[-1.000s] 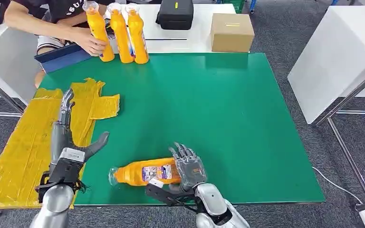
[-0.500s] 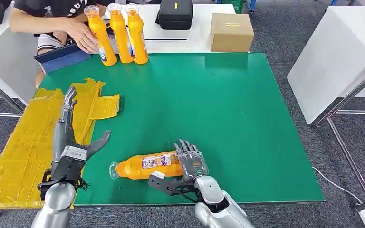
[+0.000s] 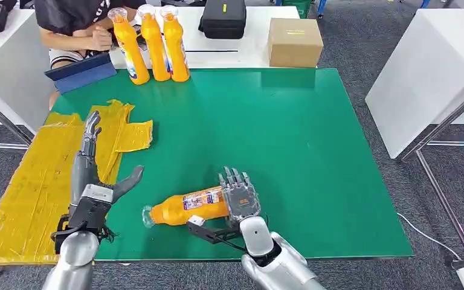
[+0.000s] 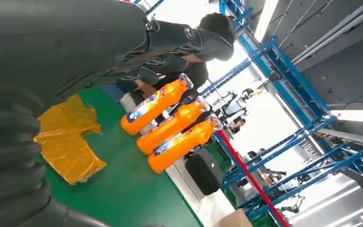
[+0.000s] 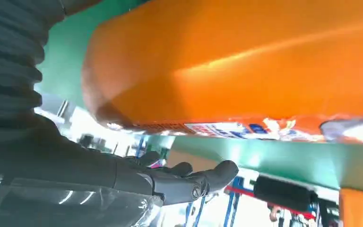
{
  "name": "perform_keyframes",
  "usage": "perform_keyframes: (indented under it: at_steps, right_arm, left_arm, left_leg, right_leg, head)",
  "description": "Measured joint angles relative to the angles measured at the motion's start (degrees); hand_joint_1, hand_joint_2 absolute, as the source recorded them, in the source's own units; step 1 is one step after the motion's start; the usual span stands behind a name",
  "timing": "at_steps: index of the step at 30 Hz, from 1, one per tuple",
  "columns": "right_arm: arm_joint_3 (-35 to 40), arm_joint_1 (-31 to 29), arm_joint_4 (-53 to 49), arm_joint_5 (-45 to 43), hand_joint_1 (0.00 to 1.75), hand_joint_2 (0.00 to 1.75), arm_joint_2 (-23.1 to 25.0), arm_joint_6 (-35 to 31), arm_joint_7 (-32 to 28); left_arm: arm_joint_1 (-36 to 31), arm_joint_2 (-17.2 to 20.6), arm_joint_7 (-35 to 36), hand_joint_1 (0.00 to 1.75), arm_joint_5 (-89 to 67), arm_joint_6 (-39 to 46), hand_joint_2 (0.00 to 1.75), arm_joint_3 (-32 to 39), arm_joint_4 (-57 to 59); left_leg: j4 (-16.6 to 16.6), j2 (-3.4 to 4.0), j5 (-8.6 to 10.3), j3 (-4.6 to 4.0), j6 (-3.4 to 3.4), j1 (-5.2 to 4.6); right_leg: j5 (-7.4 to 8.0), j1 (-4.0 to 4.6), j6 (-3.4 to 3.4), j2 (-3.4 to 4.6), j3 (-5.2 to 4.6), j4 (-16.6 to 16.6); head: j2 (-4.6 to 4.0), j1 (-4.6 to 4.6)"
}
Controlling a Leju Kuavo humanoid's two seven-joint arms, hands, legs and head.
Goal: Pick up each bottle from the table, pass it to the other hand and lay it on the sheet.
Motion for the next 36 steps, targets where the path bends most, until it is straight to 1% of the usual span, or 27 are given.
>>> perform_keyframes:
  at_steps: [3,5,21,24,26,27,28,29,30,31,32,36]
  right_arm:
    - [0.59,-0.25,0.28,3.71,0.00,1.75,0.00,-0.37,0.39]
    - [0.96,-0.30,0.33,4.58,0.00,1.75,0.00,-0.35,0.44]
    - [1.70,-0.67,0.76,5.09,0.00,1.75,0.00,-0.26,0.48]
    - [1.75,-1.11,1.01,5.50,0.00,1.75,0.20,1.69,-1.12]
    - [1.75,-1.65,1.79,3.94,0.00,1.75,0.55,2.73,-3.20]
    - [1.73,-2.03,2.41,2.08,0.09,1.75,0.77,3.26,-5.19]
    - [1.70,-2.48,3.03,0.11,1.05,1.75,0.87,3.87,-7.21]
    - [1.62,-3.08,3.59,-1.48,1.64,1.75,0.98,4.40,-8.62]
    - [1.46,-3.62,4.29,-3.29,1.64,1.75,1.12,5.10,-9.97]
    - [1.18,-3.96,5.00,-5.11,1.71,1.75,1.11,5.77,-11.18]
    - [0.87,-4.29,5.66,-6.85,1.69,1.75,1.11,6.30,-12.27]
    - [-0.20,-5.90,7.69,-11.65,1.75,1.75,1.11,7.76,-14.67]
  left_arm:
    - [0.03,-0.07,-0.28,0.00,0.00,0.07,1.75,0.00,0.24]
    - [0.05,-0.11,-0.37,0.00,0.00,0.07,1.75,0.00,0.44]
    - [0.11,-0.11,-0.52,0.00,0.00,0.09,1.75,0.00,0.94]
    - [0.06,-0.13,-0.90,0.00,0.02,0.07,1.75,0.00,1.14]
    - [-0.01,-0.13,-1.16,0.00,0.11,0.04,1.75,0.00,1.44]
    - [-0.10,-0.13,-1.36,0.00,0.18,-0.02,1.75,0.00,1.57]
    - [-0.22,-0.13,-1.46,0.00,0.24,-0.17,1.75,0.00,1.73]
    - [-0.37,-0.13,-1.55,0.00,0.33,-0.31,1.75,0.00,1.88]
    - [-0.52,-0.13,-1.59,0.00,0.42,-0.33,1.75,0.00,1.99]
    - [-0.61,-0.15,-1.66,0.00,0.68,-0.35,1.75,0.00,2.12]
    - [-0.65,-0.15,-1.68,0.00,0.79,-0.35,1.75,0.02,2.27]
    - [-0.68,-0.15,-1.70,0.00,1.22,-0.72,1.75,0.02,2.36]
  left_leg:
    - [0.00,0.00,0.00,-0.04,0.00,0.00]
    - [0.00,0.00,0.00,-0.08,0.00,0.00]
    - [0.00,0.00,0.00,-0.08,0.00,0.01]
    - [0.00,0.00,0.00,-0.06,0.00,0.01]
    - [0.00,0.02,-0.01,-0.02,0.00,0.01]
    - [0.00,0.02,-0.01,0.00,0.00,0.01]
    - [0.00,0.04,-0.01,0.04,-0.01,0.01]
    - [0.00,0.07,-0.02,0.11,0.00,0.01]
    - [0.00,0.08,-0.03,0.17,-0.01,0.01]
    - [0.00,0.08,-0.03,0.22,-0.01,0.01]
    - [0.00,0.08,-0.03,0.26,-0.01,0.01]
    - [0.00,0.08,-0.02,0.35,-0.01,0.02]
  right_leg:
    - [0.00,-0.01,0.00,0.00,0.01,0.00]
    - [0.00,-0.01,0.00,0.00,0.00,0.00]
    - [0.00,-0.01,0.00,0.00,-0.05,0.00]
    - [0.00,-0.01,0.00,0.01,-0.05,0.00]
    - [0.00,0.00,0.00,0.02,-0.05,0.00]
    - [0.00,0.00,0.00,0.02,-0.04,0.00]
    - [0.00,0.00,0.00,0.03,-0.01,-0.01]
    - [0.00,0.01,0.00,0.06,0.04,-0.01]
    - [0.00,0.01,-0.01,0.08,0.08,-0.01]
    - [0.00,0.01,-0.01,0.08,0.14,-0.01]
    - [0.00,0.01,-0.01,0.07,0.19,-0.02]
    - [0.10,0.01,-0.15,0.08,0.25,-0.01]
  head:
    - [0.00,0.00]
    - [0.00,0.02]
    - [0.00,0.00]
    - [0.00,0.00]
    - [0.00,0.00]
    - [0.00,0.00]
    - [0.00,0.02]
    - [0.00,0.00]
    - [0.00,0.00]
    - [0.00,0.00]
    - [0.00,0.00]
    - [0.00,-0.02]
